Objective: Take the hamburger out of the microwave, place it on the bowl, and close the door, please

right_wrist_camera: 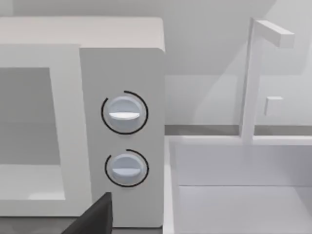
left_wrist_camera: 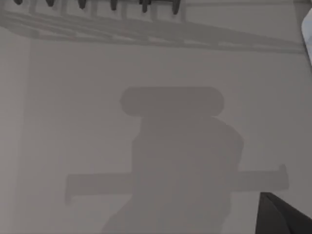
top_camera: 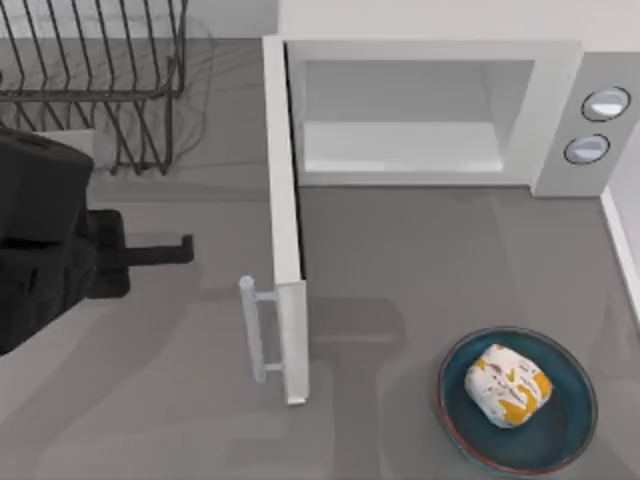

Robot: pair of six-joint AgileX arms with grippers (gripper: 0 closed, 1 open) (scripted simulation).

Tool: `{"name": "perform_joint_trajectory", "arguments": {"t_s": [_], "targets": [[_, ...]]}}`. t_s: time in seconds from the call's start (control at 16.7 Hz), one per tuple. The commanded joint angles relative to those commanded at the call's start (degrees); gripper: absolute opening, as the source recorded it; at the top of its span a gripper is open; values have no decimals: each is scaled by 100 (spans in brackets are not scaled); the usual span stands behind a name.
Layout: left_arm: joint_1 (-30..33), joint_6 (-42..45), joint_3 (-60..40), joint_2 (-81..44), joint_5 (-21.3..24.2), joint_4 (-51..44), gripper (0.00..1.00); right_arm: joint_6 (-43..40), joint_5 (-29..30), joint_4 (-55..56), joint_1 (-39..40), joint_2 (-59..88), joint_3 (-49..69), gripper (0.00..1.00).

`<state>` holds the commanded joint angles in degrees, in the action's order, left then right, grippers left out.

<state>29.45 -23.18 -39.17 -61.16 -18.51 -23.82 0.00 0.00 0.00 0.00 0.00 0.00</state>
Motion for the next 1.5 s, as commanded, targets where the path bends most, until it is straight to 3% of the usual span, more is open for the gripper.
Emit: {"name": "perform_joint_trajectory", "arguments": {"t_s": [0.24,0.66,1.2,1.5], "targets": [[701,-344,-625,-253,-551,-851,0,0,0,0,0,0,0,100],[742,-370,-592,-288,-582,-816,0,0,0,0,0,0,0,100],[743,-345,946,-1032,-582,1564,0,0,0,0,0,0,0,100],[735,-334,1213,-1143,-577,1861,0,0,0,0,0,0,0,100]]}}
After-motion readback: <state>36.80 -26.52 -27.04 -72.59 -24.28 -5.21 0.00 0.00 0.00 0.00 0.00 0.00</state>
